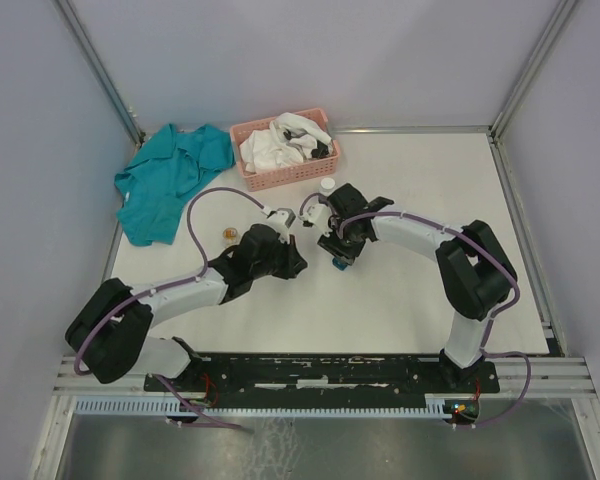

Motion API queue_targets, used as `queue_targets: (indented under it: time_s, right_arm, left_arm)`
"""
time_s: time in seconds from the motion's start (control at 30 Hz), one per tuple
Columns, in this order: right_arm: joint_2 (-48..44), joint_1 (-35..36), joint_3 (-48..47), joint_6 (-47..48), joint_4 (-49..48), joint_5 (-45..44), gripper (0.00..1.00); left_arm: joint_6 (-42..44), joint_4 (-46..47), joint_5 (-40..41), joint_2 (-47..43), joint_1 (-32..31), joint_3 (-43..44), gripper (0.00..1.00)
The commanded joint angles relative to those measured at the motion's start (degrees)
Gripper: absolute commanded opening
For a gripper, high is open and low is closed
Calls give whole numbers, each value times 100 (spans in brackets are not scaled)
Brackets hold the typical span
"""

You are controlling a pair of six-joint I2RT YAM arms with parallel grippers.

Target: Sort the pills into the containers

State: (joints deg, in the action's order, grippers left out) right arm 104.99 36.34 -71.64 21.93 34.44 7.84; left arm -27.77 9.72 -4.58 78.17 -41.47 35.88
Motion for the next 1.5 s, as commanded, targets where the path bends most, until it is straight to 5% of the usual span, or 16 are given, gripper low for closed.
queue_targets:
  time_s: [0.0,0.13,0.3,0.4,0.43,0.53,1.0,1.2,1.47]
  right_arm:
    - [-493,-126,-217,-168,107,224,47]
    - [-1107,-388,-147,-154,127,779,50]
    - [-1833,-905,-64,210,209,1447,60]
    - [-2378,-1187,-14,406,132,1528,79]
    - [-2573,-1303,48,371,30,1509,96]
    - [-3238,-1680,184,-311,-418,1311,100]
    - [-4536,-2034,-1435,-2672,-20,748,100]
    - [-4545,-2028,-2484,-3790,402,300,100]
    - [-4625,-2034,-2867,-3932,675,617,100]
  left_arm:
    - [-30,130,-14,-293,17,-6,12]
    - [-57,318,-281,-662,30,-114,13]
    - [42,379,-274,-1621,42,-198,31]
    - [118,312,-68,-2244,77,-187,56]
    - [122,285,26,-2463,84,-174,69]
    - [-32,19,347,-2989,133,-3,99]
    - [359,-2623,488,-3565,148,2965,99]
    - [439,-3001,428,-3704,147,3504,99]
    - [366,-3078,290,-3925,148,3548,99]
